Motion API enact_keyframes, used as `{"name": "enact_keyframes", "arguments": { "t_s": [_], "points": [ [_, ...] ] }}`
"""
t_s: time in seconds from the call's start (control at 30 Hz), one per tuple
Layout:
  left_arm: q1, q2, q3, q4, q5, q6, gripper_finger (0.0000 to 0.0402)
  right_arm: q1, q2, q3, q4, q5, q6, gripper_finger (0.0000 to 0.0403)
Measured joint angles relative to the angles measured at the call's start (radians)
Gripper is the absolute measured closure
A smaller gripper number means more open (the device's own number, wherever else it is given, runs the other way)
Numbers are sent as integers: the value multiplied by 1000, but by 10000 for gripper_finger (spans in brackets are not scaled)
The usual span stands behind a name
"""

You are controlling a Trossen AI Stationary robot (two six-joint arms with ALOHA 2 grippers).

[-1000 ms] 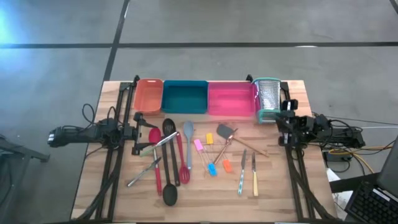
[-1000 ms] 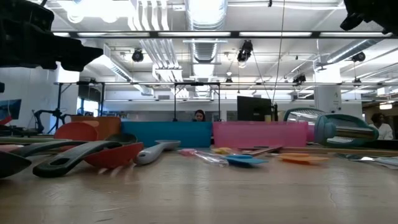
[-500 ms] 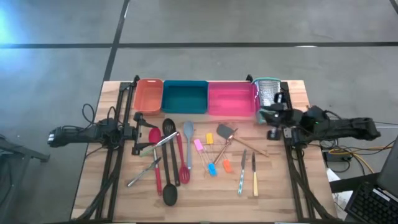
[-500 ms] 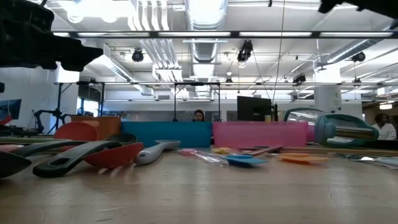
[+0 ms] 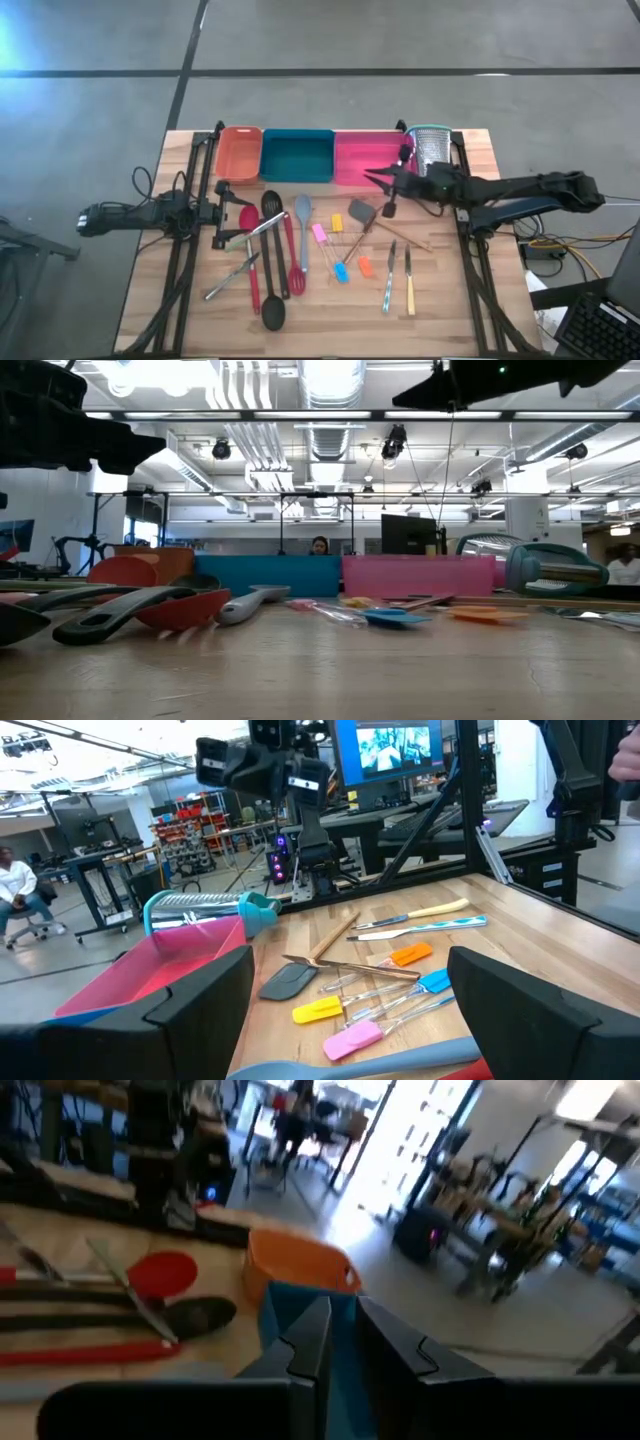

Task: Pick & Place Kitchen Items
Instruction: Put the green knife into the orange bin

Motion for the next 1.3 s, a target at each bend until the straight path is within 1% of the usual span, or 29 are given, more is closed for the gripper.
{"name": "enact_keyframes", "arguments": {
  "t_s": [0.1, 0.3, 0.37, 0.5, 0.67, 0.77, 0.87, 0.93, 1.03, 1.1, 1.2, 1.3],
  "points": [
    [0, 0, 0, 0, 0, 0, 64, -14, 3, 10, -71, 2, 12, 363],
    [0, 0, 0, -1, 0, 0, 64, -18, -13, -11, -98, -25, 16, 365],
    [0, 0, 0, -3, -1, 0, 64, -17, -23, -11, -133, -46, 16, 365],
    [0, 0, 0, -3, -1, 0, 64, -17, -42, -12, -194, -48, 46, 365],
    [0, 0, 0, -3, -1, 0, 64, -17, -46, -12, -213, -50, 117, 365],
    [0, 0, 0, 3, 0, 0, 64, -17, -45, -12, -210, -50, 116, 365],
    [0, 0, 0, 59, 2, -6, 64, -17, -45, -12, -210, -50, 94, 365],
    [0, 2, 0, 117, 4, -51, 64, -17, -45, -12, -210, -50, 90, 365],
    [0, 2, 0, 224, 4, -186, 64, -18, -45, -12, -210, -50, 91, 365],
    [0, 2, 0, 289, 4, -260, 64, -18, -45, -12, -211, -50, 123, 365],
    [0, 2, 0, 351, 4, -301, 64, -18, -45, -13, -212, -50, 182, 365],
    [0, 2, 0, 374, 4, -317, 64, -18, -45, -14, -212, -50, 196, 365]
  ]
}}
